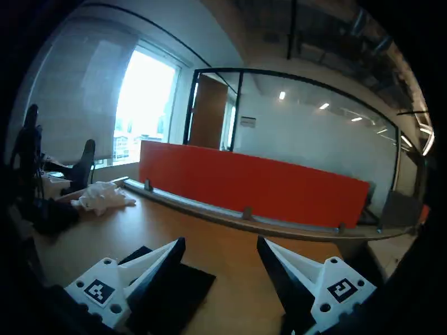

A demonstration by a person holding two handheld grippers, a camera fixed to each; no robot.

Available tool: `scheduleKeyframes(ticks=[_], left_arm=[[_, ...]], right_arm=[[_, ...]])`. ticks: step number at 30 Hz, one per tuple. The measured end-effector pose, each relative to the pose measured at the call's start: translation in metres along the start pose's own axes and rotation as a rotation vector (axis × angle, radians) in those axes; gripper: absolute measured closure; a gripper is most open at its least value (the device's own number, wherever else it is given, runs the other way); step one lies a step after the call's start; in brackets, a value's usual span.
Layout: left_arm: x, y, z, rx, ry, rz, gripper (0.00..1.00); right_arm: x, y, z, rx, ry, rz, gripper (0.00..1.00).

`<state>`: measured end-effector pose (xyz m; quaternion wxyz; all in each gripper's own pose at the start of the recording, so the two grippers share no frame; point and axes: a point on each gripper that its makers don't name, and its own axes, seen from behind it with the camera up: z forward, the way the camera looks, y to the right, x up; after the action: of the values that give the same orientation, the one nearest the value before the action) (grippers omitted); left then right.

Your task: Fold towel

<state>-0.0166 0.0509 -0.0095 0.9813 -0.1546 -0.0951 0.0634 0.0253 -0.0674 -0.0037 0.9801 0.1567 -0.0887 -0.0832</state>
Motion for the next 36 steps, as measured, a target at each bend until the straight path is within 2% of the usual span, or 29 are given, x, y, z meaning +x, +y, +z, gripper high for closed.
scheduleKeyframes(ticks=[6,12,24,27,36], left_arm=[[-0.012,0.017,0.002,-0.081,-0.045,0.033,0.05],[-0.031,0.036,0.007,-0.151,-0.095,0.048,0.06],[-0.076,0.068,0.015,-0.226,-0.162,0.096,0.06],[-0.092,0.077,0.016,-0.245,-0.187,0.096,0.05],[-0.147,0.094,0.022,-0.285,-0.282,0.113,0.05]], right_arm=[[-0.021,-0.024,0.000,0.119,-0.082,-0.046,0.00],[-0.038,-0.038,0.000,0.191,-0.147,-0.073,0.00],[-0.093,-0.060,0.007,0.252,-0.244,-0.090,0.00],[-0.109,-0.063,0.009,0.257,-0.264,-0.098,0.00],[-0.157,-0.078,0.013,0.301,-0.329,-0.143,0.01]])
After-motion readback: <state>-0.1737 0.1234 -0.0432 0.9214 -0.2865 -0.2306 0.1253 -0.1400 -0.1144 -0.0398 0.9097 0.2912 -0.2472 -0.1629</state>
